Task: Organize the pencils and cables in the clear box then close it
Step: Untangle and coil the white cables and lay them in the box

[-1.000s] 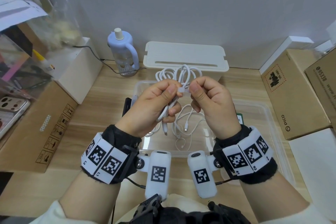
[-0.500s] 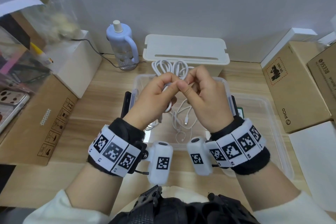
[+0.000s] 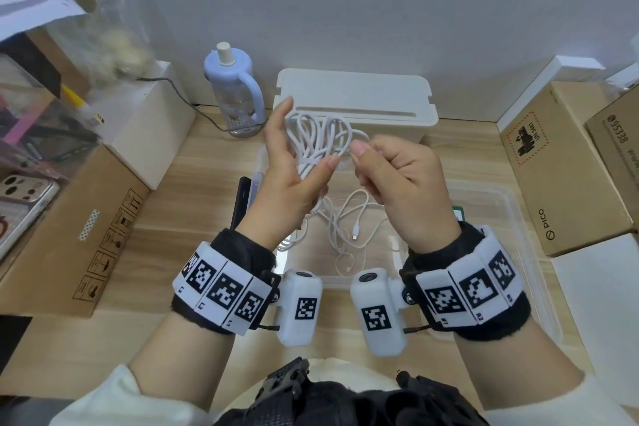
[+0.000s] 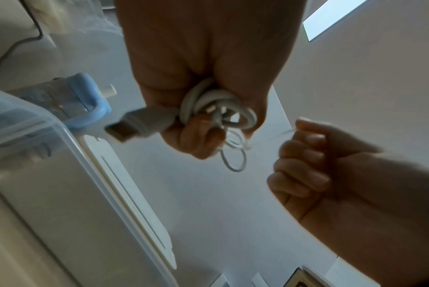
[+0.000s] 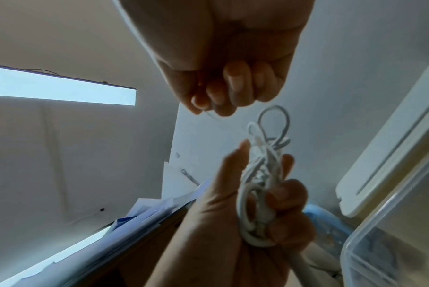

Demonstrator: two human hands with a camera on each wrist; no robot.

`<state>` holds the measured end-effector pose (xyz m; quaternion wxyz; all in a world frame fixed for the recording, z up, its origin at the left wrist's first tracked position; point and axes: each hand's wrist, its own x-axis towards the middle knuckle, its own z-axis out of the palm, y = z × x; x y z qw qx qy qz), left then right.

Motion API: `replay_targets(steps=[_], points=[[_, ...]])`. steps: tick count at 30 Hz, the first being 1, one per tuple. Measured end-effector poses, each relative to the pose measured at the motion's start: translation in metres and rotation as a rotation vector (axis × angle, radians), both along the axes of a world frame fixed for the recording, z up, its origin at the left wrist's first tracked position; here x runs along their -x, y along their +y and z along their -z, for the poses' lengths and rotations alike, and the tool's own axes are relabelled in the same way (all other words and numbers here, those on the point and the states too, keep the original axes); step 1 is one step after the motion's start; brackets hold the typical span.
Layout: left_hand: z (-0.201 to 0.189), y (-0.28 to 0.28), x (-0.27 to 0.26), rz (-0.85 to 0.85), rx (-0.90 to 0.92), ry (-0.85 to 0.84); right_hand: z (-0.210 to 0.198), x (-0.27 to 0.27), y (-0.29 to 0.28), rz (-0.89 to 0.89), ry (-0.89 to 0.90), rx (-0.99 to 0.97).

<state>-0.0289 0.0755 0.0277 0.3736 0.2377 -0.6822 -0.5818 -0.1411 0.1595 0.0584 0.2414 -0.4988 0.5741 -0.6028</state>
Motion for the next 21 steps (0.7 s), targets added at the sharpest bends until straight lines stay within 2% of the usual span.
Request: replay_targets(steps=[5, 13, 18, 21], points=[[-0.003, 0.002, 0.0, 0.046, -0.154, 0.012, -0.005, -0.002, 0.003, -0.116, -0.114, 0.032], [0.004, -0.002, 0.004, -0.052, -0.153, -0.011, -0.022, -0.013, 0.007, -0.155, -0.174, 0.114], [-0.001, -0.005, 0.008, -0.014, -0.145, -0.041, -0.029, -0.016, 0.007, -0.164, -0.127, 0.136], [0.0, -0.007, 0.007, -0.055, -0.216, -0.081, -0.027, -0.008, 0.002, -0.084, -0.069, 0.124]])
